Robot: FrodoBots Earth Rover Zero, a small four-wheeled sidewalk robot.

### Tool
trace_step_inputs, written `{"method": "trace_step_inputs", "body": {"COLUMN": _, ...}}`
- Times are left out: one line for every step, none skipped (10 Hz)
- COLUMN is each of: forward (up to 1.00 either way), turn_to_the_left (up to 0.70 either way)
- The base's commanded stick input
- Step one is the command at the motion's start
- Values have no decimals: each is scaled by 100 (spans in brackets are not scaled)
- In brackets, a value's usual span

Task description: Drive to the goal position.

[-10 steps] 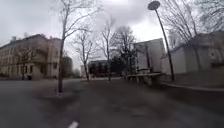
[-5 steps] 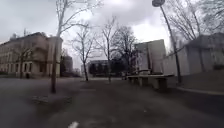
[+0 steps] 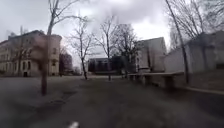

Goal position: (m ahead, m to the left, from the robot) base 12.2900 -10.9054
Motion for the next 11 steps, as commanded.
{"method": "trace_step_inputs", "body": {"forward": 100, "turn_to_the_left": 0}}
{"method": "trace_step_inputs", "body": {"forward": 100, "turn_to_the_left": 0}}
{"method": "trace_step_inputs", "body": {"forward": 100, "turn_to_the_left": 0}}
{"method": "trace_step_inputs", "body": {"forward": 100, "turn_to_the_left": 0}}
{"method": "trace_step_inputs", "body": {"forward": 100, "turn_to_the_left": 0}}
{"method": "trace_step_inputs", "body": {"forward": 100, "turn_to_the_left": 0}}
{"method": "trace_step_inputs", "body": {"forward": 100, "turn_to_the_left": 0}}
{"method": "trace_step_inputs", "body": {"forward": 100, "turn_to_the_left": 0}}
{"method": "trace_step_inputs", "body": {"forward": 100, "turn_to_the_left": 0}}
{"method": "trace_step_inputs", "body": {"forward": 100, "turn_to_the_left": 0}}
{"method": "trace_step_inputs", "body": {"forward": 100, "turn_to_the_left": 0}}
